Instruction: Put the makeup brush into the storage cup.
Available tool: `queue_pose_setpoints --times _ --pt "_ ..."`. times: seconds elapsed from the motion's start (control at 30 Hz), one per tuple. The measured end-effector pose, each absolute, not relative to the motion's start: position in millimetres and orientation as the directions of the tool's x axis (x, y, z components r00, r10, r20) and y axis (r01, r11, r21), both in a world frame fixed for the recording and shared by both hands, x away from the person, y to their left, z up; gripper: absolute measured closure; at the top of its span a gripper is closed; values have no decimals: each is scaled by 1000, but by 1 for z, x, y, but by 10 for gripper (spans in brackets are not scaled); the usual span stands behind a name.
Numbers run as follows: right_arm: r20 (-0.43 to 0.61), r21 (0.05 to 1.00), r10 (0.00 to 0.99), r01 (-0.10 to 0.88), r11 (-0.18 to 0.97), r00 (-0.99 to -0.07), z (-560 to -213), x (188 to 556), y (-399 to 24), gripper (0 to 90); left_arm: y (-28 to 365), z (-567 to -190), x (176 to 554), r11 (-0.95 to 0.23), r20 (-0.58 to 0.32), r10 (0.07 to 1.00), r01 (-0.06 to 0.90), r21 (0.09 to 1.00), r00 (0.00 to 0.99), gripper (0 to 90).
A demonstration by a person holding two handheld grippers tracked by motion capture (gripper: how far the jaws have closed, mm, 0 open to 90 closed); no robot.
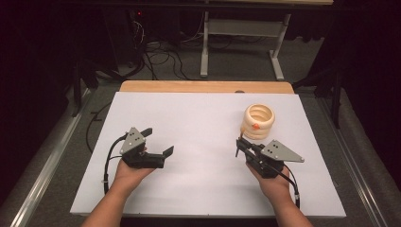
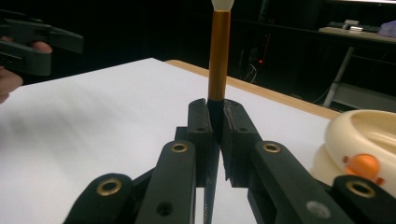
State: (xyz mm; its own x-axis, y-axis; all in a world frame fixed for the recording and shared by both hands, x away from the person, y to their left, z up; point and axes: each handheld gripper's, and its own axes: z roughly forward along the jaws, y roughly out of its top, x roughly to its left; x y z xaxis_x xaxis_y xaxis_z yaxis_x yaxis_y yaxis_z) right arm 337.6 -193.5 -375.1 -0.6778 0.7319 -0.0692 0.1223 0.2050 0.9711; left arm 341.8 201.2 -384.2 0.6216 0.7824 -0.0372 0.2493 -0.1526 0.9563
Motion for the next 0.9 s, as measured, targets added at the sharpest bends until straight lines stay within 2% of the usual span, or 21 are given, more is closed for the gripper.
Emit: queue_pose_setpoints --times 0.4,0.9 --pt "-74 976 783 116 183 -618 -370 340 -222 852 222 -389 334 -148 -32 800 250 957 599 3" --pt "-52 983 856 126 136 -515 -368 343 -262 853 224 -390 326 -147 -28 791 234 961 611 3"
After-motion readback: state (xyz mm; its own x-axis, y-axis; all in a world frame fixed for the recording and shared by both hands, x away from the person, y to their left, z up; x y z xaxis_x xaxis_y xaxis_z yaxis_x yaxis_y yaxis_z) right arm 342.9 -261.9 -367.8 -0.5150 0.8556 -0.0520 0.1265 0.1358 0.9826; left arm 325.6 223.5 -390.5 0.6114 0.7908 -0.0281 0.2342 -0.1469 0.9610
